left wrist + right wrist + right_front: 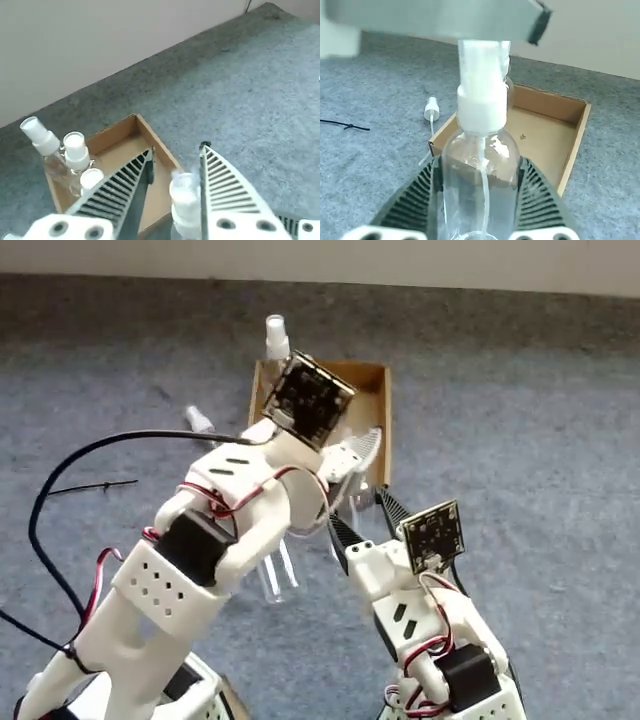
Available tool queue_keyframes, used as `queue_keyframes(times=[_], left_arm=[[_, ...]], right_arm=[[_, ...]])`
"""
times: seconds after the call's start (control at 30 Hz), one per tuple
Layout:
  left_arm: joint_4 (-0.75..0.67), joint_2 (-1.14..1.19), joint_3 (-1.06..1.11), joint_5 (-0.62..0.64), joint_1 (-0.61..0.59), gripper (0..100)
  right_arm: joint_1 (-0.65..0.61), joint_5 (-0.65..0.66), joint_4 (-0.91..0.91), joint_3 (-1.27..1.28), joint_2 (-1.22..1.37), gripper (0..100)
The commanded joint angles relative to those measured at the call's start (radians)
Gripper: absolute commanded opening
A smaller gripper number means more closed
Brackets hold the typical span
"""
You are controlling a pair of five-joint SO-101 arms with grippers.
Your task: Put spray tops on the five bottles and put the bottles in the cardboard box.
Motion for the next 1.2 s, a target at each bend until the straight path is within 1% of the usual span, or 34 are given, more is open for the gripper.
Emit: queue_keyframes(times=[0.0, 0.07, 0.1, 0.2, 0.43, 0.57, 0.63, 0.7, 0.8, 0.9, 0.97, 1.0, 1.07, 1.17], left_arm=[[0.000, -0.008, -0.022, -0.038, 0.087, 14], [0.005, -0.010, -0.015, -0.083, 0.088, 14], [0.005, -0.010, -0.015, -0.086, 0.087, 14], [0.002, -0.019, -0.028, -0.089, 0.033, 14], [0.012, -0.021, -0.153, -0.089, -0.067, 14], [0.118, -0.059, -0.213, -0.091, -0.125, 14], [0.170, -0.114, -0.217, -0.091, -0.166, 14], [0.224, -0.193, -0.209, -0.091, -0.226, 14], [0.302, -0.320, -0.166, -0.091, -0.331, 14], [0.345, -0.441, -0.073, -0.091, -0.460, 14], [0.362, -0.503, 0.008, -0.091, -0.519, 14], [0.370, -0.527, 0.053, -0.089, -0.535, 14], [0.384, -0.576, 0.130, -0.089, -0.529, 14], [0.381, -0.639, 0.191, -0.091, -0.518, 14]], right_arm=[[0.010, -0.009, -0.025, -0.013, -0.010, 0.4], [0.010, -0.009, -0.025, -0.013, -0.010, 0.4], [0.010, -0.009, -0.025, -0.013, -0.010, 0.4], [0.010, -0.009, -0.025, -0.013, -0.010, 0.4], [0.010, -0.009, -0.025, -0.013, -0.010, 0.4], [0.010, -0.009, -0.025, -0.013, -0.010, 0.4], [0.010, -0.009, -0.030, -0.015, -0.010, 0.4], [0.013, -0.009, -0.071, -0.015, -0.010, 0.4], [0.045, -0.002, -0.136, -0.015, -0.004, 0.4], [0.094, 0.041, -0.176, -0.016, -0.002, 0.4], [0.116, 0.044, -0.180, -0.018, -0.002, 0.4], [0.116, 0.040, -0.182, -0.022, -0.001, 0.4], [0.105, 0.040, -0.203, -0.067, 0.001, 0.4], [0.099, 0.040, -0.232, -0.134, 0.001, 0.4]])
